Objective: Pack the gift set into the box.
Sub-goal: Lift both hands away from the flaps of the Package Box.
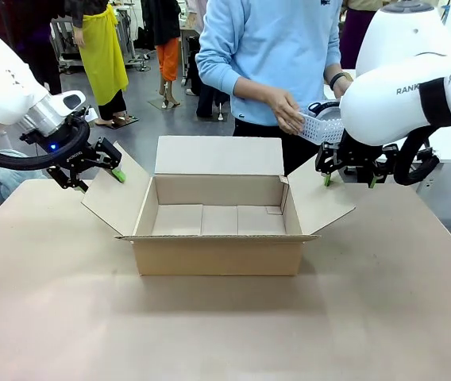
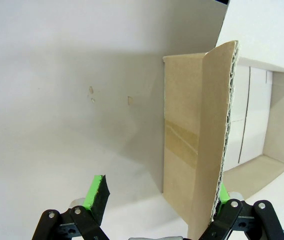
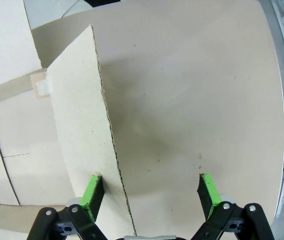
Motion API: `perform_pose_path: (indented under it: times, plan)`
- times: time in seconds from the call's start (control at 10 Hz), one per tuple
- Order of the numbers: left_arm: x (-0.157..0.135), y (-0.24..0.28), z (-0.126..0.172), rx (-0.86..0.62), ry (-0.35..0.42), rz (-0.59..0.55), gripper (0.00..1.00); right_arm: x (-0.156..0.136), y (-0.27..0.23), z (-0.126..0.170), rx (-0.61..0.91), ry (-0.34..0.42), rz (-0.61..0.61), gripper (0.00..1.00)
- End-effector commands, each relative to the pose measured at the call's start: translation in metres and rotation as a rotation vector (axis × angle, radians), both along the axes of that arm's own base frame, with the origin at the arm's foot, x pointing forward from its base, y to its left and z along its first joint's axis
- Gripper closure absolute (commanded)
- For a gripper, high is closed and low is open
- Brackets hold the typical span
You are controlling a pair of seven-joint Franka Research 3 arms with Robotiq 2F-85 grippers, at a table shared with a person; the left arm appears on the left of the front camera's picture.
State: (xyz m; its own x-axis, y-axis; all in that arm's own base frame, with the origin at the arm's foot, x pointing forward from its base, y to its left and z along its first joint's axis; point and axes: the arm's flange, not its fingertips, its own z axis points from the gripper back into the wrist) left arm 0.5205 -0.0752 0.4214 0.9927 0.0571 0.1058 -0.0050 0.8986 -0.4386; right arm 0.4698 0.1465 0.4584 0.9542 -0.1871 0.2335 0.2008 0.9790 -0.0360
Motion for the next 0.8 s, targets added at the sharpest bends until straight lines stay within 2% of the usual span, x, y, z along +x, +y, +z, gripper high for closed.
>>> perform_pose_path:
  times: [0.0,0.7]
  plan:
    - [-0.0027,0.0003,0.0017,0.01,0.008,0.01,0.0,0.0017,-0.0001,0.0012,-0.021,-0.008,-0.009,0.0]
    - [-0.0027,0.0003,0.0017,0.01,0.008,0.01,0.0,0.0017,-0.0001,0.0012,-0.021,-0.008,-0.009,0.0]
